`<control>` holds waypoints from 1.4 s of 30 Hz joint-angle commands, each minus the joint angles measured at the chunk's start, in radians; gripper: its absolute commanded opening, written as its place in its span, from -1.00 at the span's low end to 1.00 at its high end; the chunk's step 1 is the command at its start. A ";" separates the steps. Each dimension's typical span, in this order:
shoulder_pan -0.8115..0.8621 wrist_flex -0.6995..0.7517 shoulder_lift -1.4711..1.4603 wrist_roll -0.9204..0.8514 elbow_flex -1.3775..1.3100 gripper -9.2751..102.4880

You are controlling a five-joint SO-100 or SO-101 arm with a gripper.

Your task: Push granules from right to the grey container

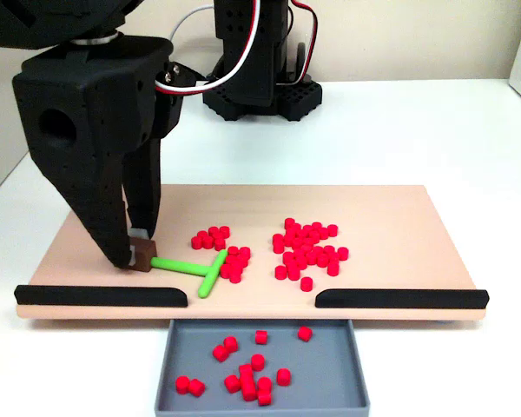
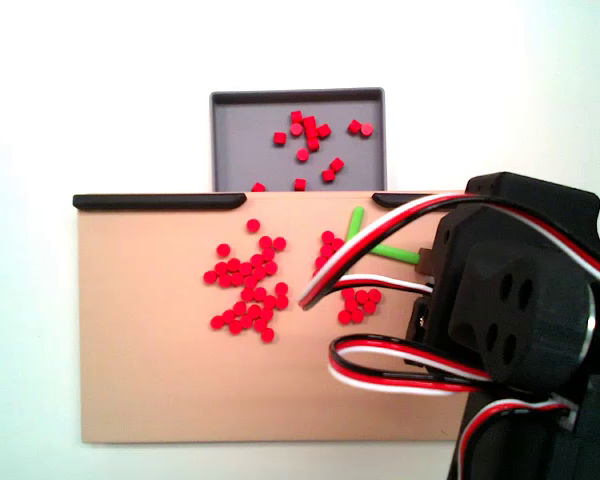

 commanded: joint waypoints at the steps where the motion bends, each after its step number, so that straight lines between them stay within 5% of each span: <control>1: -0.009 0.002 0.041 0.092 -0.029 -0.84; 23: -0.072 0.000 0.040 0.512 -0.029 -0.84; 42: -0.189 0.032 0.084 1.318 -0.140 -0.84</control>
